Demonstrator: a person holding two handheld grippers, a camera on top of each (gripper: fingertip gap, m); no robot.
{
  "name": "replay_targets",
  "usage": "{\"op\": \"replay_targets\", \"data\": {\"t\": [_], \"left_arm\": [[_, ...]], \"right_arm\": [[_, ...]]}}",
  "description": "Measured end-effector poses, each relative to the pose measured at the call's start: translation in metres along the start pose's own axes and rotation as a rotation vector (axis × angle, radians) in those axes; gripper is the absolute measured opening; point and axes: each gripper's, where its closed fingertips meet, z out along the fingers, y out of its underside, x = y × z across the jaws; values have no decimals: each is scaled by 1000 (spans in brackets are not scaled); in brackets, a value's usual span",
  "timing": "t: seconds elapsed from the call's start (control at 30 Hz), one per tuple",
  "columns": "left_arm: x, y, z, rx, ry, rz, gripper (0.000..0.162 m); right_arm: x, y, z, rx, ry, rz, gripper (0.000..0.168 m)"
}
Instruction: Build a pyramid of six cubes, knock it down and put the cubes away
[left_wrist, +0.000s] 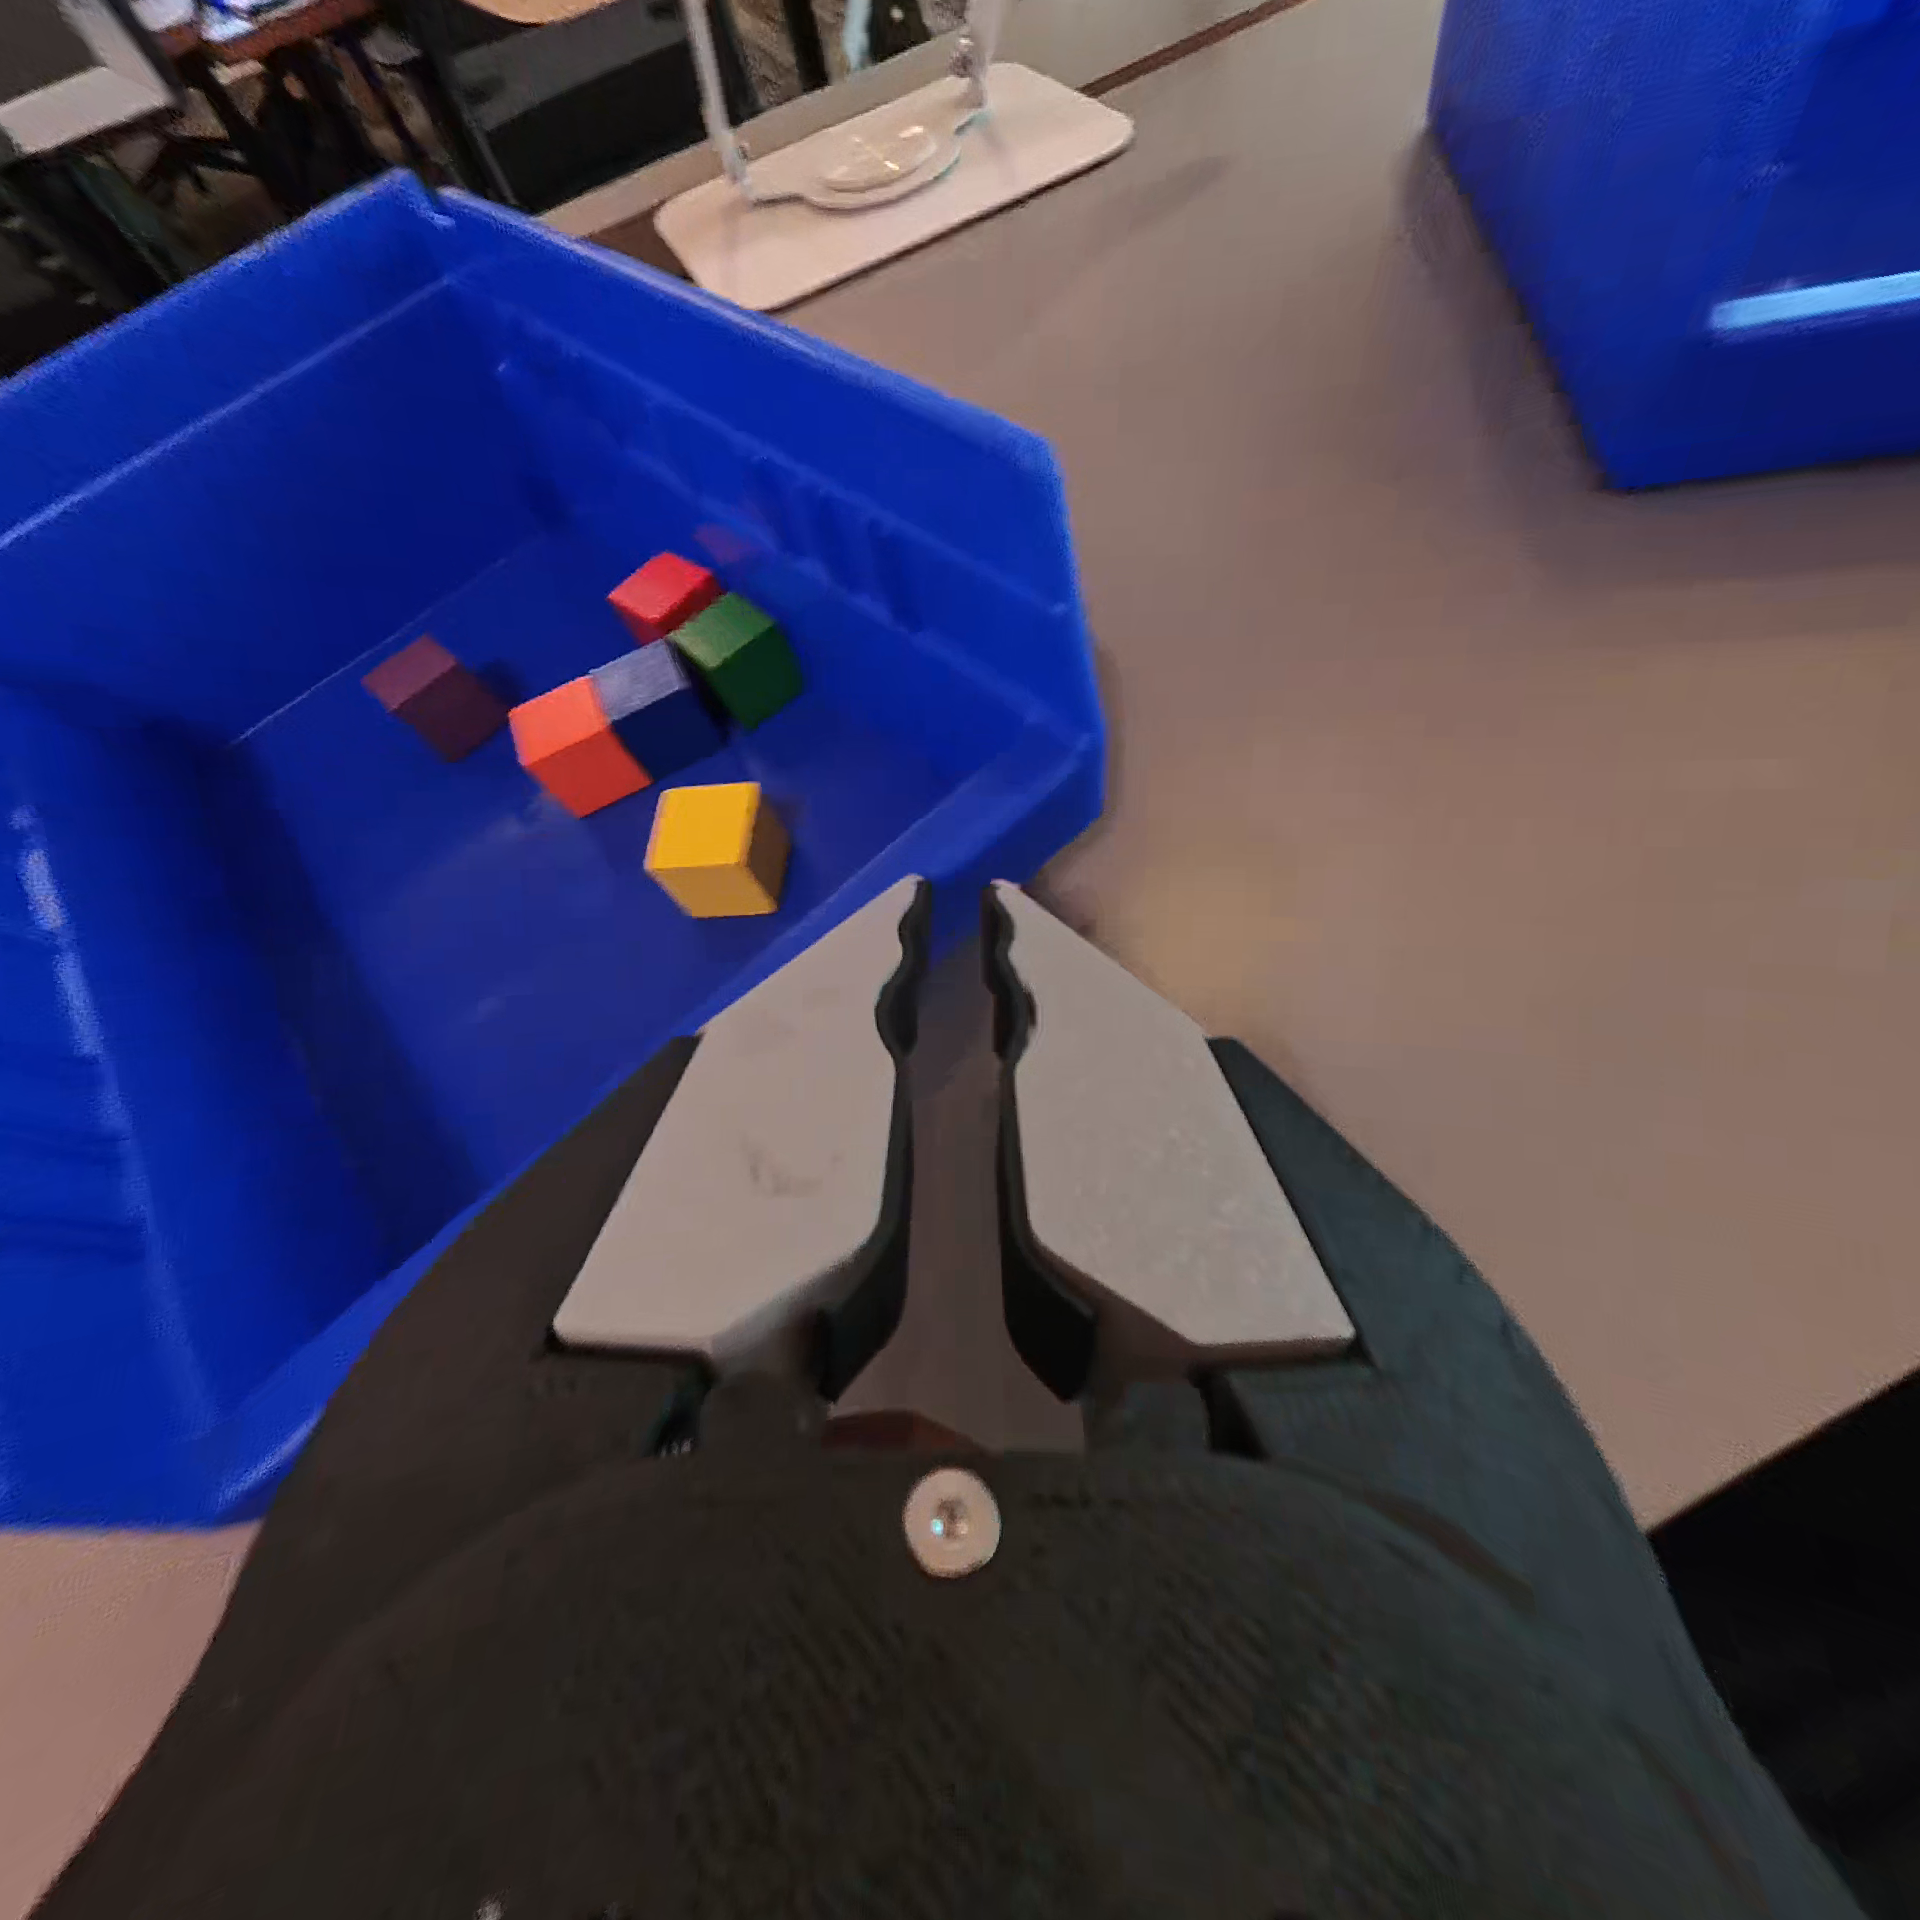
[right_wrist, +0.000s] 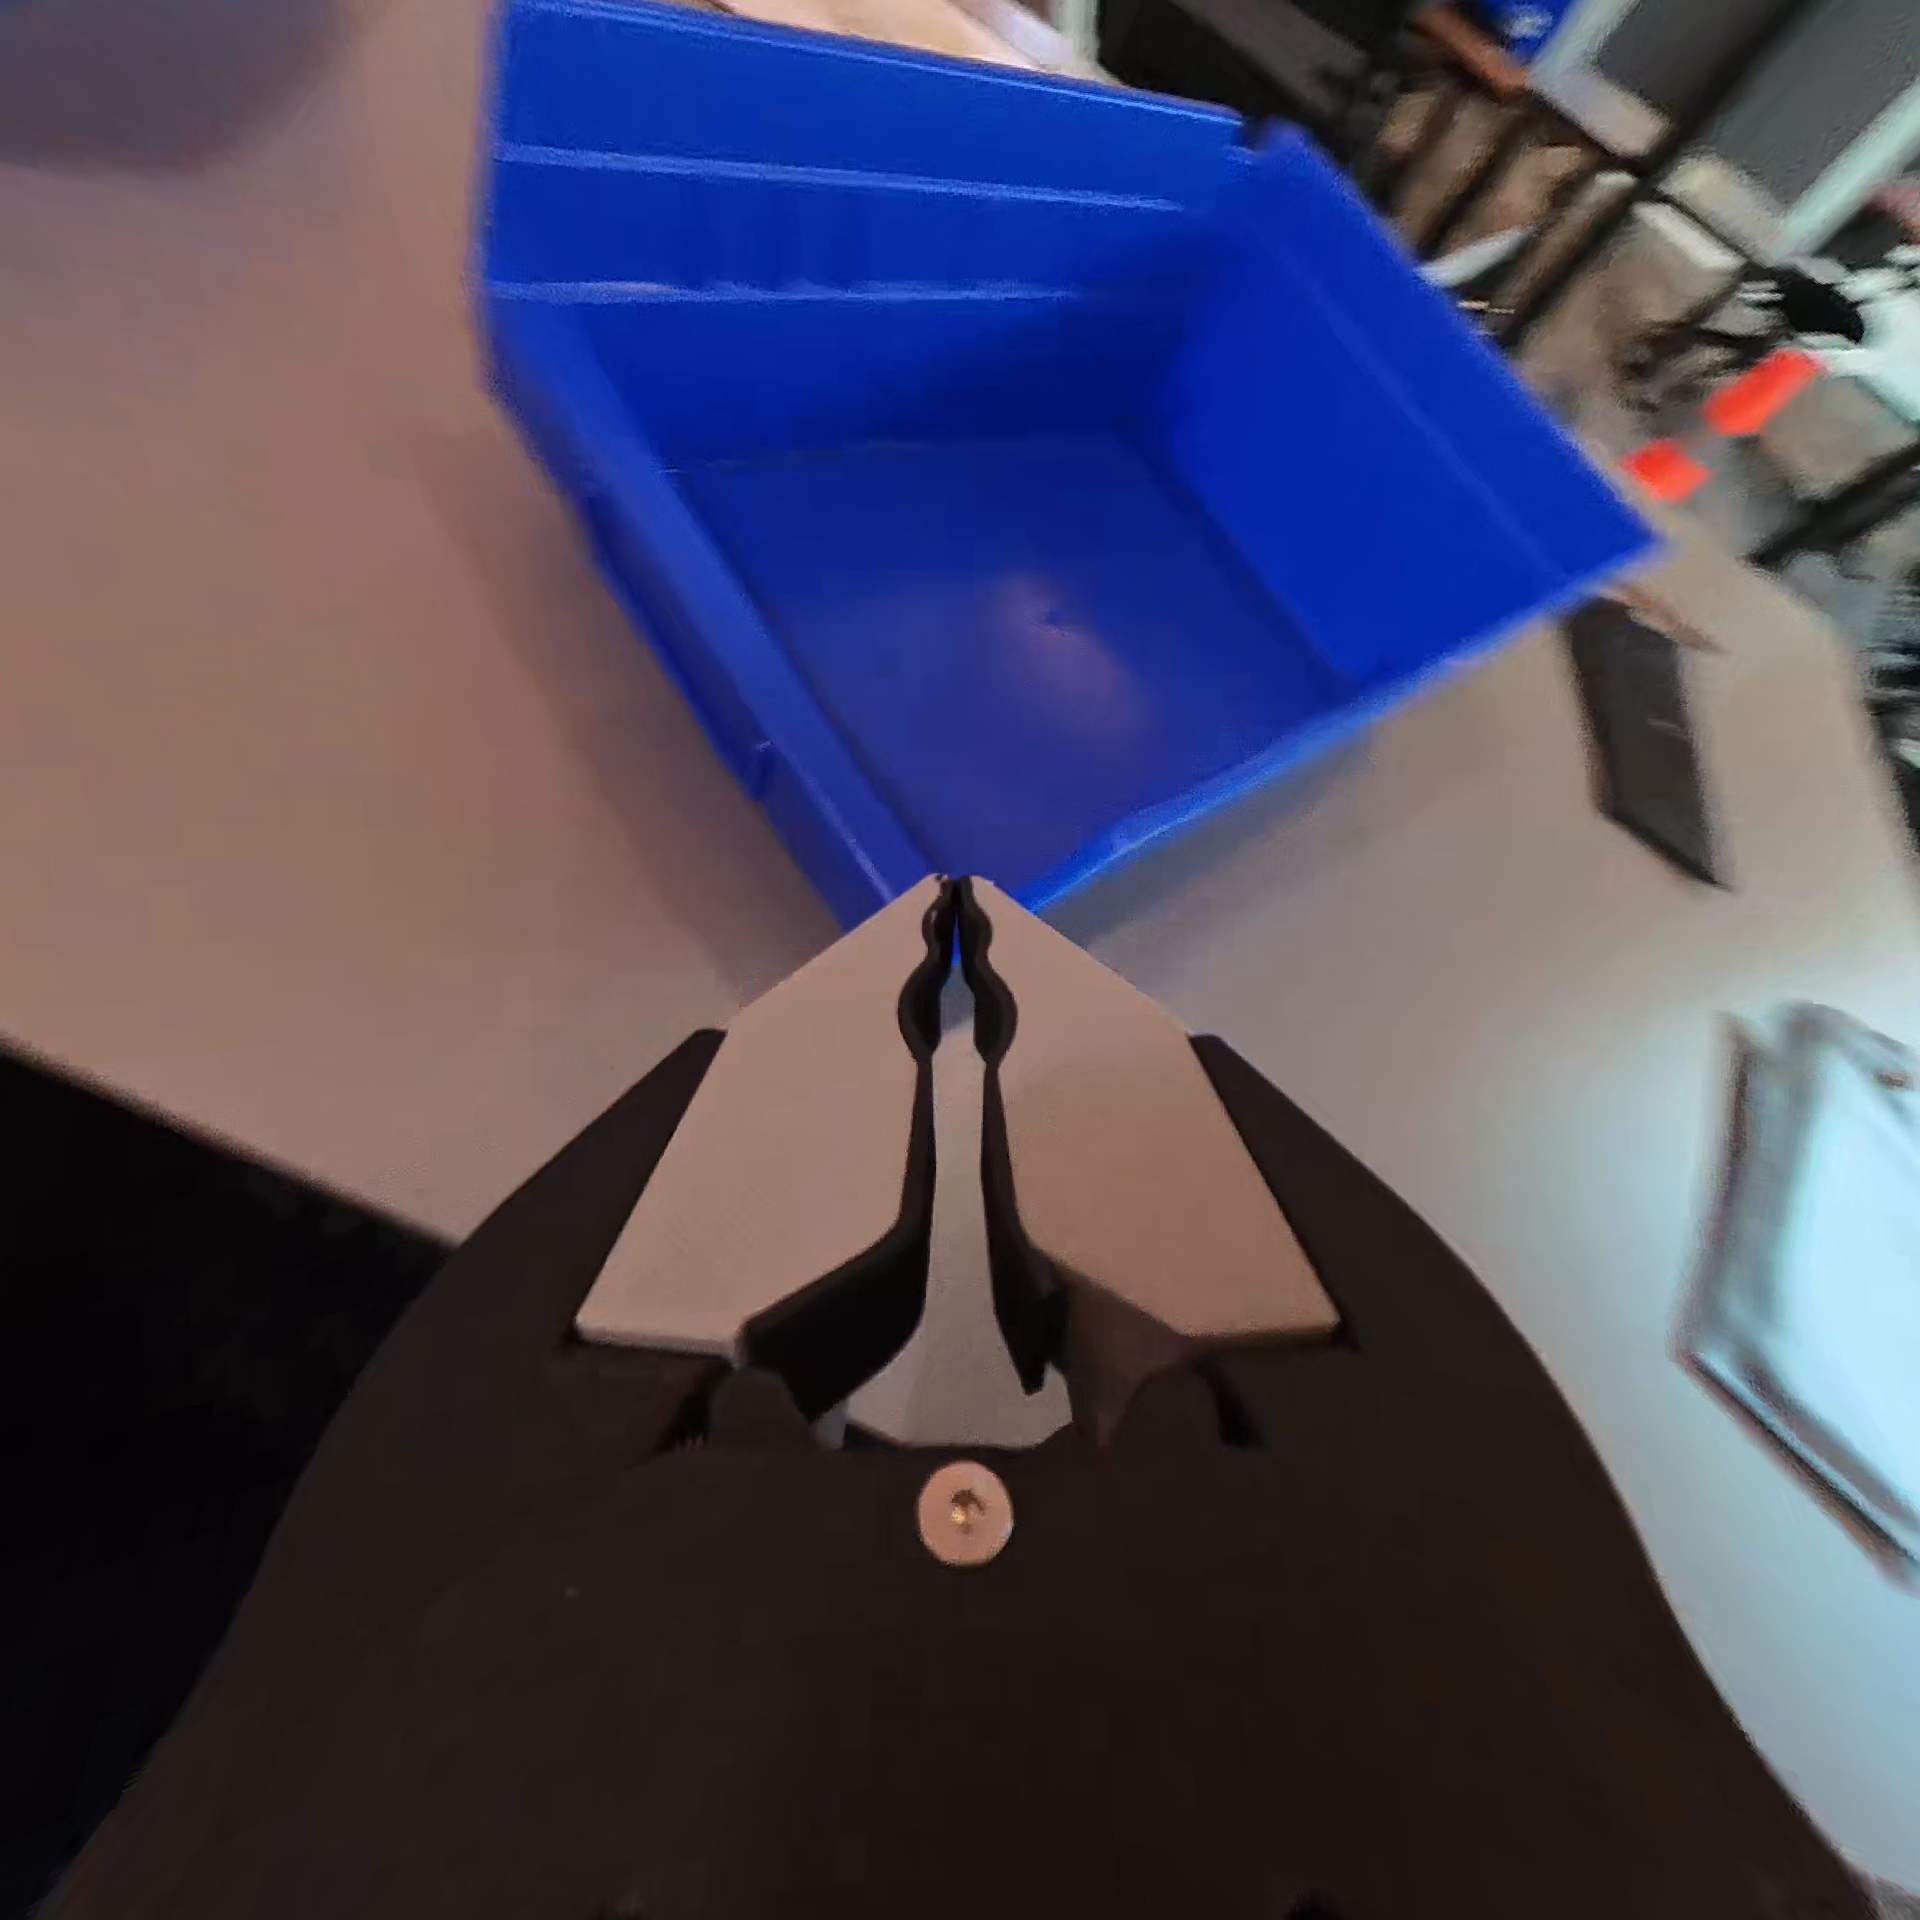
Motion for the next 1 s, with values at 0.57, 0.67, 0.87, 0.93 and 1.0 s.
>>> {"op": "replay_targets", "data": {"t": [0.57,0.67,0.87,0.93,1.0], "left_arm": [[31,-41,26,-2,137,31,56],[22,-41,51,-48,25,24,65],[3,-38,66,-102,-144,73,35],[-7,-34,62,-101,-179,91,30],[-19,-27,55,-108,-201,105,24]], "right_arm": [[20,-20,10,197,-145,204,54],[1,-25,17,204,-229,235,64],[-12,-26,50,151,-170,185,48],[-25,-31,55,160,-194,178,43],[-30,-36,59,171,-176,151,37]]}}
